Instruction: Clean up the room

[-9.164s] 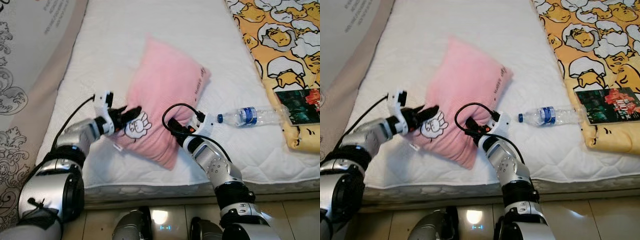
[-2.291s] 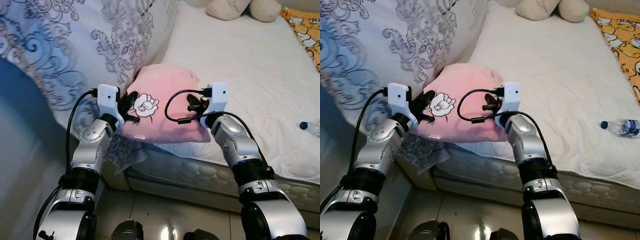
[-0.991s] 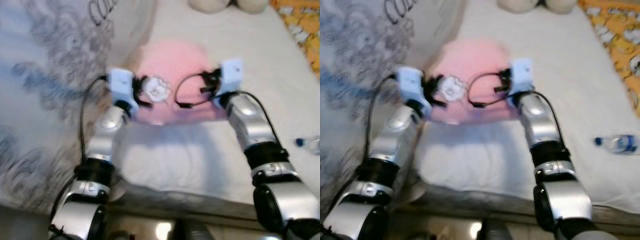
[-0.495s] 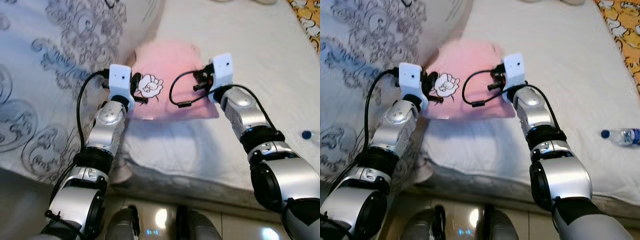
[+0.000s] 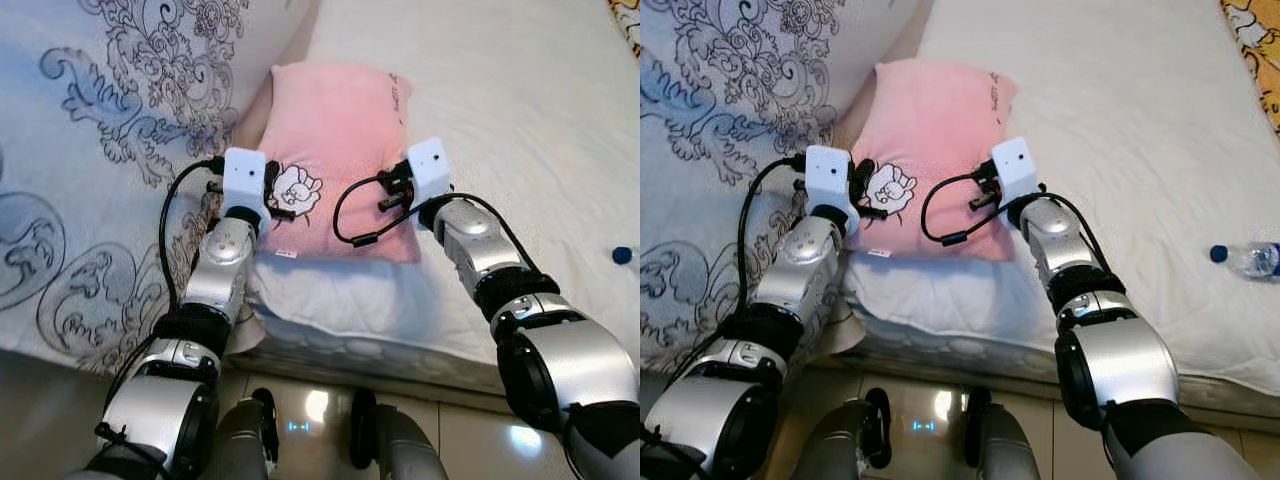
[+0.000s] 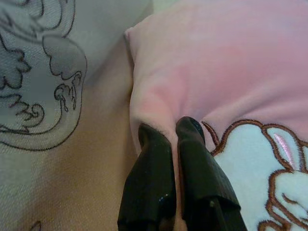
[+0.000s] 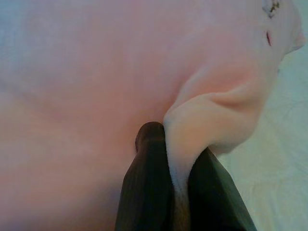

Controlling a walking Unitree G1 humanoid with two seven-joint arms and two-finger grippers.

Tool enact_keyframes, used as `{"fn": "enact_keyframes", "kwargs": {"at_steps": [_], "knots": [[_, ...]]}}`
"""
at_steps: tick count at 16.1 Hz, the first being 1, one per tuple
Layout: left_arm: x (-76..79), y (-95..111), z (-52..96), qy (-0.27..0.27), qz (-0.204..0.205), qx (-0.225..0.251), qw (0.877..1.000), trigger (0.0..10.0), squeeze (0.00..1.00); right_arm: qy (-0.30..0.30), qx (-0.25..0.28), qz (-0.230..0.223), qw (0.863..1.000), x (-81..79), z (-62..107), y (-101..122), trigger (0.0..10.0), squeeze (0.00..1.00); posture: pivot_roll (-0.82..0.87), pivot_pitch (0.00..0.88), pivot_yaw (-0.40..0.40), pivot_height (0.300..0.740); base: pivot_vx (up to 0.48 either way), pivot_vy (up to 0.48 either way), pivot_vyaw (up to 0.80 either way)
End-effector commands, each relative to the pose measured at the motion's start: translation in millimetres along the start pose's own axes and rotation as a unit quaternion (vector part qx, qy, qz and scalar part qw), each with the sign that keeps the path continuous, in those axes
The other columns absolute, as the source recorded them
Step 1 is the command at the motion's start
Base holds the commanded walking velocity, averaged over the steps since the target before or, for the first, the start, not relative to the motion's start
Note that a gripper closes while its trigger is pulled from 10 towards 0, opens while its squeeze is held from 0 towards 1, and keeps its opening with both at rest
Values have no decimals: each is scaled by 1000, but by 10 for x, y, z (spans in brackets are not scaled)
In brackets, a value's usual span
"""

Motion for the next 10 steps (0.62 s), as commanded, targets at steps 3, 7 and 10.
{"fn": "enact_keyframes", "kwargs": {"at_steps": [3, 7, 10], "knots": [[-219, -169, 66, 36, -9, -27, 999, 10000, 1000, -37, -36, -99, 994, 49, 104, -325, 10000, 1000, 4, 357, -25, 740, 0, 0, 0], [-345, 44, 99, 31, -61, 2, 998, 10000, 1000, -19, -13, -186, 982, -153, -14, -179, 10000, 1000, -11, 335, -12, 740, 0, 0, 0], [-408, 290, 144, 30, -78, 31, 996, 10000, 1000, -20, 29, -192, 981, -272, -50, -43, 10000, 1000, 0, 306, -10, 740, 0, 0, 0]]}}
Point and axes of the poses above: a point about 5 cm out from each wrist's last joint towards the gripper, its own z axis pointing back from the gripper into the wrist, its own y axis along the axis of the wrist's last joint, x = y × z, the point moved 4 cm from there along -z, pointing out of the wrist towards the gripper, and after that the axes turned 7 degrees about z, right-handed, at the moved point
